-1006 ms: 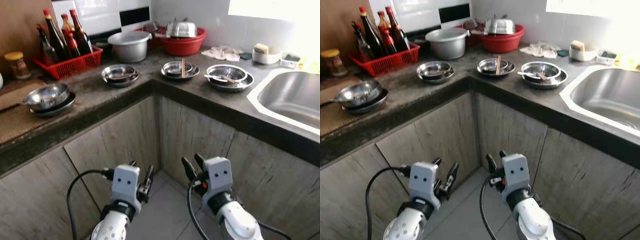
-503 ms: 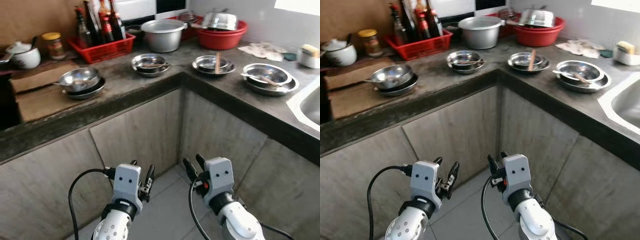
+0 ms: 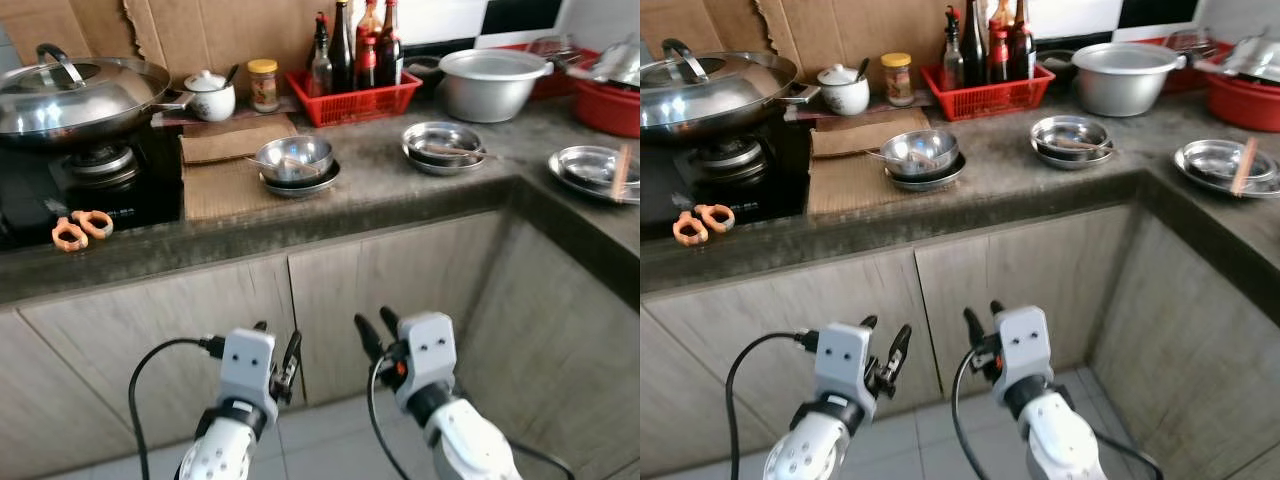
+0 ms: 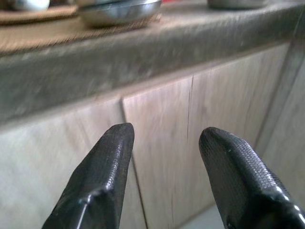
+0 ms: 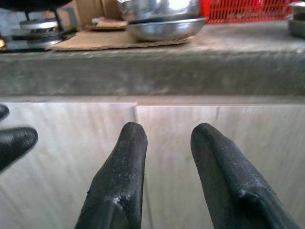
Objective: Kitchen organization
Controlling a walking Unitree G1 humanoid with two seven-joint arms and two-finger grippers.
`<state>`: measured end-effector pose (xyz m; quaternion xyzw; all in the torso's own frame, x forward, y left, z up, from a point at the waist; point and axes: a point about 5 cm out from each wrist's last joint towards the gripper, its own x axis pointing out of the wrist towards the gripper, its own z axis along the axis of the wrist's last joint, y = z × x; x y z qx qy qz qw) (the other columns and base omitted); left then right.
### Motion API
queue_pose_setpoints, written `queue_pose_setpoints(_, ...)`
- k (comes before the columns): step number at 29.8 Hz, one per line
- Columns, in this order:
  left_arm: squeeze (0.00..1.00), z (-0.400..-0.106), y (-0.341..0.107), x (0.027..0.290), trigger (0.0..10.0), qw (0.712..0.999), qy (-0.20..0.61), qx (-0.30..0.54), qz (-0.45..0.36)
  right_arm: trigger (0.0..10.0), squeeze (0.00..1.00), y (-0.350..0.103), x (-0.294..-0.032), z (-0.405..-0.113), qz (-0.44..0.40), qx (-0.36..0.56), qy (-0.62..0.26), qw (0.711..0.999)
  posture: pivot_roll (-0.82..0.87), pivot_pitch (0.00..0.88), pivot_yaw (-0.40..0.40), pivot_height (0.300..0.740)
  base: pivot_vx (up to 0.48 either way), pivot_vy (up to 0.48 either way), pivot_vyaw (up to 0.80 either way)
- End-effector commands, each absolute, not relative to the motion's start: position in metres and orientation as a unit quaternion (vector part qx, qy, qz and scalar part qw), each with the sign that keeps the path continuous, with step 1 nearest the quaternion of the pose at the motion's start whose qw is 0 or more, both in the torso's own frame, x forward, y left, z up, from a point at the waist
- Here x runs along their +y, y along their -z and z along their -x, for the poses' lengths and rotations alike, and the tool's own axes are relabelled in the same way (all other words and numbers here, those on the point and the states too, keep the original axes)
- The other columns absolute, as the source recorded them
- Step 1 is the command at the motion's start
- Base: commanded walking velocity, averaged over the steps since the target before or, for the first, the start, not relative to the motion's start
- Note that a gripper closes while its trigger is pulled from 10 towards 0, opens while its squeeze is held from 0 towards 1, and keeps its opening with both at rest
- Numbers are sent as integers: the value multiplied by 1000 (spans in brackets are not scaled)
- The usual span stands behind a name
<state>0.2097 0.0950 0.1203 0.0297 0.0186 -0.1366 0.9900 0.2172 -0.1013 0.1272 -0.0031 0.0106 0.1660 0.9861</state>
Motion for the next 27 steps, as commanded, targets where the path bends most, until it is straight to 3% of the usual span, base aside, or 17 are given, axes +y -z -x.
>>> queue_pose_setpoints(1, 0, -207, -119, 96, 10000, 990, 134, 22, -32, 10000, 0, -126, -101, -219, 0, 14, -165, 986, 74, 34, 14, 740, 394, 0, 800)
queue_pose_setpoints(8, 0, -208, -120, 97, 10000, 990, 133, 21, -29, 10000, 0, -125, -103, -222, 0, 18, -152, 988, 77, 34, 15, 740, 383, 0, 82)
queue_pose_setpoints(16, 0, -208, -120, 98, 10000, 991, 131, 25, -21, 10000, 0, -128, -106, -226, 3, 5, -148, 989, 81, 39, 16, 740, 0, 0, 0)
queue_pose_setpoints(17, 0, -208, -120, 98, 10000, 991, 131, 24, -21, 10000, 392, -128, -106, -226, 4, 2, -148, 989, 81, 39, 16, 740, 0, 0, 0)
queue_pose_setpoints(18, 0, -208, -120, 98, 10000, 991, 131, 24, -21, 10000, 1000, -130, -106, -228, -1, -5, -156, 988, 81, 42, 17, 740, 0, 0, 0)
queue_pose_setpoints(24, 0, -214, -121, 98, 10000, 991, 128, 15, -16, 10000, 1000, -143, -103, -241, 6, -37, -175, 984, 82, 33, 11, 740, 0, 0, 0)
queue_pose_setpoints(25, 0, -214, -120, 98, 10000, 991, 129, 14, -14, 10000, 404, -145, -102, -243, 6, -42, -178, 983, 81, 31, 11, 740, 0, 0, 0)
queue_pose_setpoints(26, 0, -214, -120, 98, 10000, 991, 129, 14, -14, 10000, 404, -145, -102, -243, 6, -42, -178, 983, 81, 31, 11, 740, 0, 0, 0)
queue_pose_setpoints(27, 0, -215, -120, 98, 10000, 991, 130, 14, -15, 10000, 0, -149, -101, -247, 9, -50, -177, 983, 80, 31, 13, 740, 0, 0, 0)
